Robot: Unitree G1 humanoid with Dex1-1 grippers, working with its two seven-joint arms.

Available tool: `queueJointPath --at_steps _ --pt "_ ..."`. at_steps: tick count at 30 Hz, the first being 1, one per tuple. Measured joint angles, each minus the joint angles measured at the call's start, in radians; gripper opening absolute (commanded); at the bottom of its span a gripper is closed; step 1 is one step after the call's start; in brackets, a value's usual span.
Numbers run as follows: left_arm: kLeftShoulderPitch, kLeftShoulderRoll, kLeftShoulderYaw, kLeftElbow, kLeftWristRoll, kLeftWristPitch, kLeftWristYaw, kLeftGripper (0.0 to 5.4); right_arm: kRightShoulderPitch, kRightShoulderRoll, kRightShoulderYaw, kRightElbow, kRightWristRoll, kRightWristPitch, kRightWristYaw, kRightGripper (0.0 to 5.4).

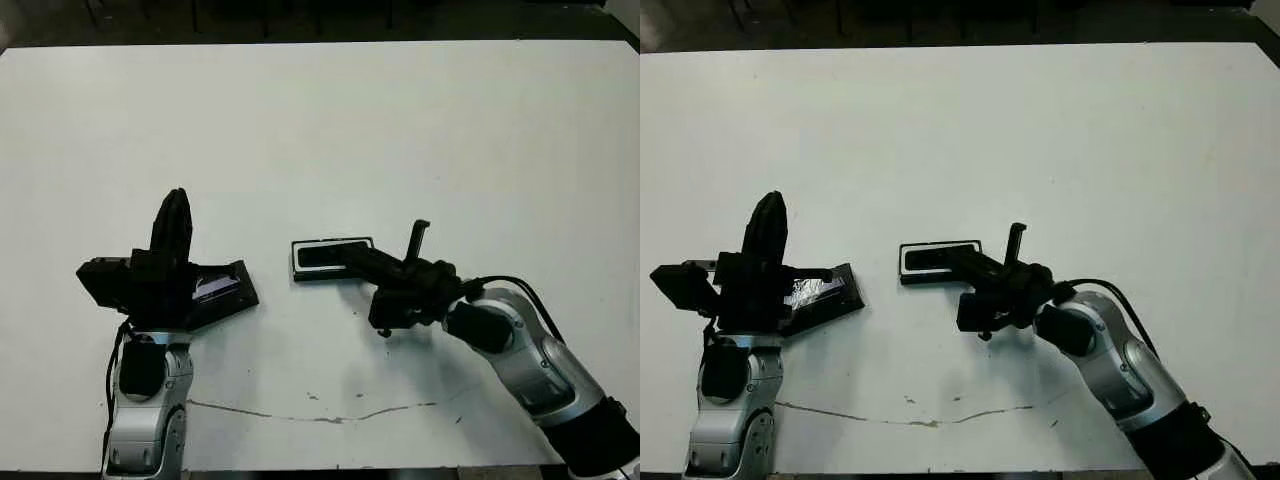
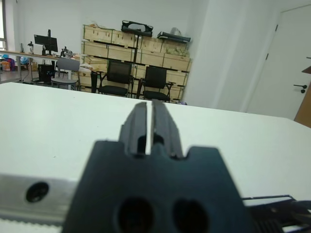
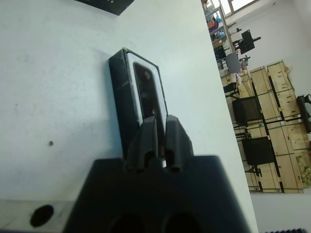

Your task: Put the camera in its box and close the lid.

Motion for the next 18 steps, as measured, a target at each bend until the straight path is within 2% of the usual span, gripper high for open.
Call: queueJointPath --at_steps 15,18 --pt "0.023 -0.011 -0.008 -0.031 -0.007 0.002 0.009 0.0 0.026 -0.002 -0.019 -0.031 -0.017 0.023 0.002 0.02" --pt "0.023 -0.011 -0.008 -0.031 -0.012 0.002 0.009 0.0 0.025 -0.001 -0.037 -0.042 -0.014 0.062 0.009 0.02"
